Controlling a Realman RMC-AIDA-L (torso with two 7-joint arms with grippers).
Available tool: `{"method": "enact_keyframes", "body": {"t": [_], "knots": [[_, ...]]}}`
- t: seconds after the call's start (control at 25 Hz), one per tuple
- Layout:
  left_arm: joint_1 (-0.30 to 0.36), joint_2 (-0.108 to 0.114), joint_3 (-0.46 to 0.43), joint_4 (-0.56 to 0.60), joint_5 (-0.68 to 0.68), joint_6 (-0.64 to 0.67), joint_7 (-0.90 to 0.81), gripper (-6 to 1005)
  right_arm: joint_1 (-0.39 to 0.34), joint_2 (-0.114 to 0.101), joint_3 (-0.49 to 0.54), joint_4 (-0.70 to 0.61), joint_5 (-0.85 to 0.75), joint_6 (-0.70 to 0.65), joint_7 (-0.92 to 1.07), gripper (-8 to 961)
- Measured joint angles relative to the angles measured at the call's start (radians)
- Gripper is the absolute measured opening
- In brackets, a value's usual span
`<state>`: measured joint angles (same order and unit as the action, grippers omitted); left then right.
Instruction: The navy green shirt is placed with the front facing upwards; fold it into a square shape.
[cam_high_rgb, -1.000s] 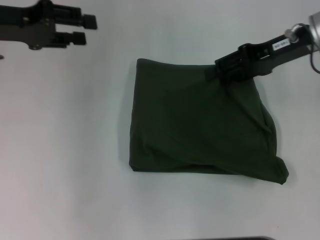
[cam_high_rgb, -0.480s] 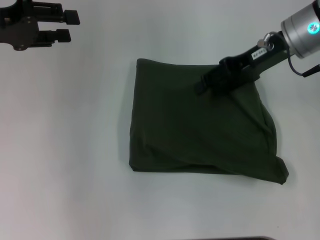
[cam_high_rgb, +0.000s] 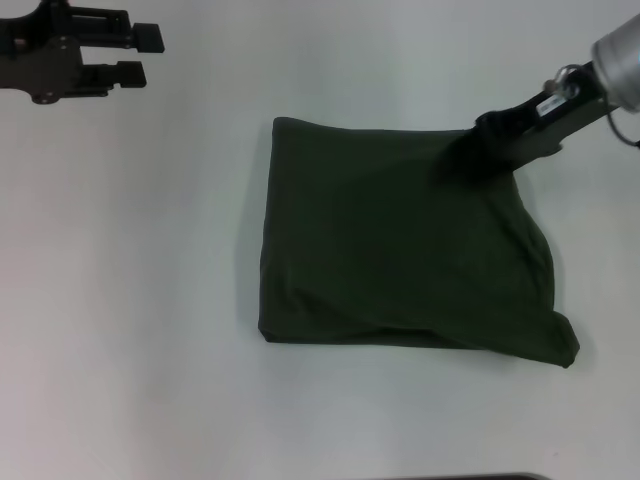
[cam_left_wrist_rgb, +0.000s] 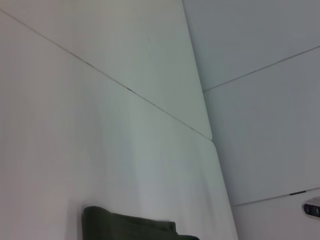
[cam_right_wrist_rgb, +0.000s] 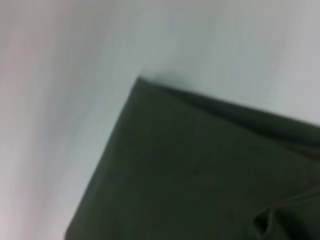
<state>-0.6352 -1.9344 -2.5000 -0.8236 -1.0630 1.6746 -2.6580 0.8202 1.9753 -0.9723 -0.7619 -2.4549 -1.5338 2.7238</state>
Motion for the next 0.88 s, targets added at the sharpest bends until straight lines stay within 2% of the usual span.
{"method": "enact_keyframes", "body": {"t": [0.16, 0.68, 0.88], "knots": [[0.001, -0.002, -0.003, 0.002, 0.000, 0.000, 0.001, 568, -0.029, -0.022, 0.021, -0.015, 0.000, 0.012, 0.018, 646], [0.001, -0.004, -0.003, 0.001, 0.000, -0.002, 0.008, 568, -0.042, -0.048, 0.101, -0.035, -0.019, -0.061, -0.003, 645], [0.005, -0.005, -0.006, 0.002, 0.000, -0.003, 0.010, 568, -0.053, -0.075, 0.104, -0.044, -0.032, -0.083, 0.004, 646]]}}
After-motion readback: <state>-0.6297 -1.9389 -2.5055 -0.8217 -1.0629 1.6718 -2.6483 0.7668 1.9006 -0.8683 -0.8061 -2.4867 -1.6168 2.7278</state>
